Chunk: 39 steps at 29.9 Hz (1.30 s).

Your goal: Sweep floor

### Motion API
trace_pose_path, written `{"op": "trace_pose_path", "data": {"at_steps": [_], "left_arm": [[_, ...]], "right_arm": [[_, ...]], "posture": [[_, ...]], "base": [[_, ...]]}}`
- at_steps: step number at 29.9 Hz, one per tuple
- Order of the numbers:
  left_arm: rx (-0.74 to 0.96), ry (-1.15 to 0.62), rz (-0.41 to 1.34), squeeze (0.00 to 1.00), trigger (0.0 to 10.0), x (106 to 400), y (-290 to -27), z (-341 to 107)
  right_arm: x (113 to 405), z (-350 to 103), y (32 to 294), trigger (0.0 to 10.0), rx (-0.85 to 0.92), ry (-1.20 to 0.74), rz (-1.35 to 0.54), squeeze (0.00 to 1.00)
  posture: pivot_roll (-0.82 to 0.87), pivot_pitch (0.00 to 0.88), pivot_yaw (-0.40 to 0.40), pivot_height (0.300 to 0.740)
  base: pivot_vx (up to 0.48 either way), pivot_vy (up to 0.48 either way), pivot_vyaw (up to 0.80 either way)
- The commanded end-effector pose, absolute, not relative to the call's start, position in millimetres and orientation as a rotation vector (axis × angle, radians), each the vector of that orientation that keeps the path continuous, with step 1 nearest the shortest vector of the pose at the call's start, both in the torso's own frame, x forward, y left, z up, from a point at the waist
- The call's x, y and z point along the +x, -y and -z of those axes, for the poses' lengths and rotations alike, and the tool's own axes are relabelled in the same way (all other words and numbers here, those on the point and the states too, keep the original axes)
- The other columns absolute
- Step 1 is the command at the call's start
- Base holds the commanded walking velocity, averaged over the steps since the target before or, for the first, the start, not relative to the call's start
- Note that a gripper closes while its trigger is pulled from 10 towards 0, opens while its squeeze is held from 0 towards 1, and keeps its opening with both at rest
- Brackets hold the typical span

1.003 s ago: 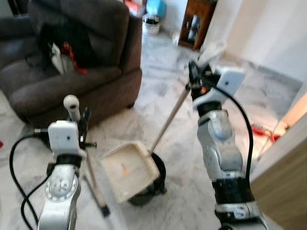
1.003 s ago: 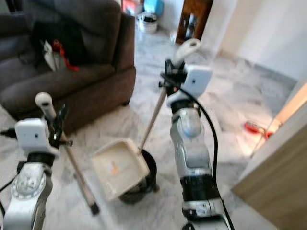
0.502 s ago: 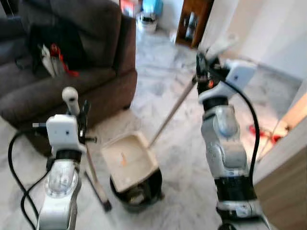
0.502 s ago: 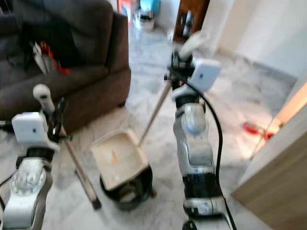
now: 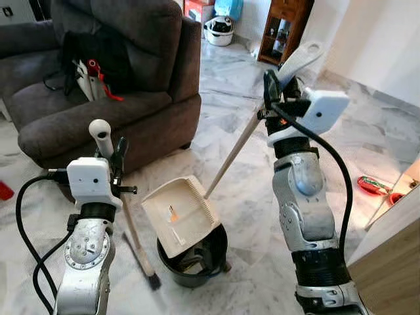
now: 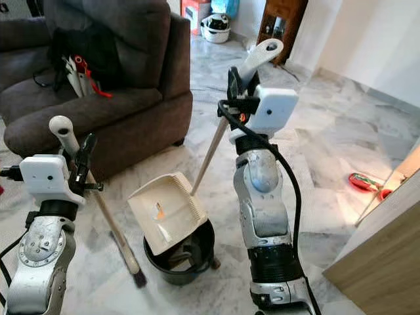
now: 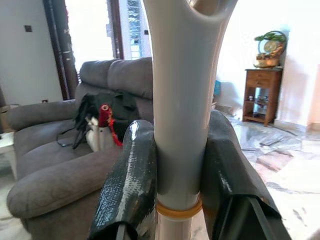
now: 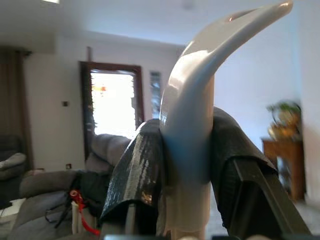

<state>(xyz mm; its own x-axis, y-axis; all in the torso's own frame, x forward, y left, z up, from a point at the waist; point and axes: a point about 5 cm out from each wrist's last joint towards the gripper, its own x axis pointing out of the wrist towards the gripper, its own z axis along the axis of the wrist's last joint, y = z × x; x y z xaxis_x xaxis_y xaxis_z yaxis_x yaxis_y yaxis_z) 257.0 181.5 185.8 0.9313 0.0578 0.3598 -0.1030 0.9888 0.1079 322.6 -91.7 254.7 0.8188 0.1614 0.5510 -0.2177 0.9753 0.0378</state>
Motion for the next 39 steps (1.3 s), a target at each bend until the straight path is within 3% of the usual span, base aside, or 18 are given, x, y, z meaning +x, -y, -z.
{"op": "trace_pose_path", "data": {"at_steps": [1, 16, 39], "left_arm": [[0.146, 0.421, -0.059, 0.00, 10.0, 253.8, -177.1, -196.7], [0.152, 0.420, -0.042, 0.00, 10.0, 254.5, -175.3, -196.5], [0.149, 0.416, -0.031, 0.00, 10.0, 256.1, -174.5, -195.4]], "right_arm": [[309.8, -274.2, 88.3, 10.0, 0.065, 0.710, -0.218, 0.00], [284.0, -275.9, 67.1, 10.0, -0.091, 0.846, -0.327, 0.00], [258.8, -264.2, 54.3, 10.0, -0.130, 0.846, -0.438, 0.00]], "posture": [[0.04, 0.033, -0.052, 0.740], [0.04, 0.039, -0.047, 0.740], [0.03, 0.041, -0.042, 0.740]], "base": [[0.000, 0.000, 0.00], [0.000, 0.000, 0.00], [0.000, 0.000, 0.00]]}}
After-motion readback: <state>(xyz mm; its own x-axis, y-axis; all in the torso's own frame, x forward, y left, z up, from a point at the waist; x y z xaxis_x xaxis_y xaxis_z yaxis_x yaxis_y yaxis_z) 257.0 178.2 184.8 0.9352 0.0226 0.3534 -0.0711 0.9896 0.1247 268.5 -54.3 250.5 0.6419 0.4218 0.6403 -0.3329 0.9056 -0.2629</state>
